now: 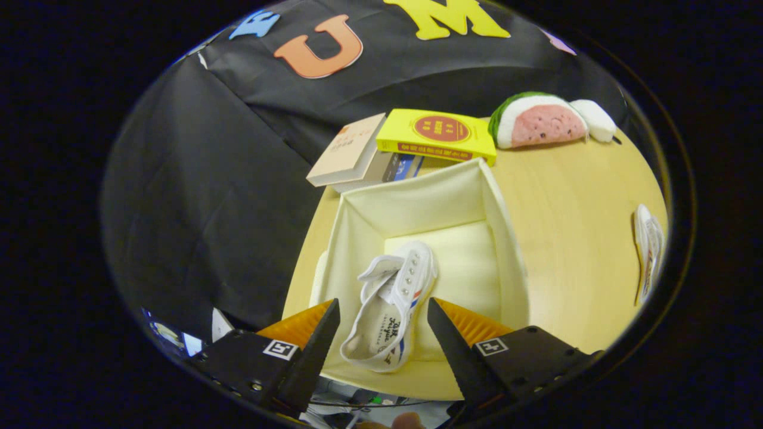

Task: Open the storage box then place both shoes into the box .Put the left shoe in first, then the right shoe, with the right side of both shoes facing outward in a uniform manner.

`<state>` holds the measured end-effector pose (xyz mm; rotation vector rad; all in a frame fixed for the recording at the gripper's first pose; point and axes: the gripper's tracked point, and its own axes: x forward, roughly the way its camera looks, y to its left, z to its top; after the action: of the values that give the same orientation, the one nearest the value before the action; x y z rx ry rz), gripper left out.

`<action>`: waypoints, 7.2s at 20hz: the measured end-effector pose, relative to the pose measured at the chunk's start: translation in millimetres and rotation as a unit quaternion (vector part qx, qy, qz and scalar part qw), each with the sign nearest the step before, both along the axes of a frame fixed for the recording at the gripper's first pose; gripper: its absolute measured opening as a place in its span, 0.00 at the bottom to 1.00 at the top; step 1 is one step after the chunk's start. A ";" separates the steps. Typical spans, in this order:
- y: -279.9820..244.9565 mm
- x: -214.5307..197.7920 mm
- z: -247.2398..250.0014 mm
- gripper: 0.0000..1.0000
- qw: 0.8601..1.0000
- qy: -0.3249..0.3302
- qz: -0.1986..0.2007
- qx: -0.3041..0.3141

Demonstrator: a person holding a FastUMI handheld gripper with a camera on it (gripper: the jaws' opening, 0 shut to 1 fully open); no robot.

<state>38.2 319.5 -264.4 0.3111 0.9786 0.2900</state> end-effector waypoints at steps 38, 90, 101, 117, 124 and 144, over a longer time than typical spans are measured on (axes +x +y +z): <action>-516.3 -31.9 -118.1 0.92 0.983 0.033 0.005 -0.181; -63.1 15.3 12.5 0.00 0.992 0.021 -0.106 -0.058; -76.2 26.5 -14.0 0.00 0.982 -0.006 -0.161 -0.097; -55.2 23.6 4.0 0.81 0.988 -0.060 -0.106 -0.098; -80.7 19.2 54.8 0.96 0.974 -0.154 -0.079 -0.145; -320.0 -52.9 221.0 0.96 0.906 -0.332 -0.196 -0.176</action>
<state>-14.7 -0.5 -43.4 0.0568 0.2654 -0.1531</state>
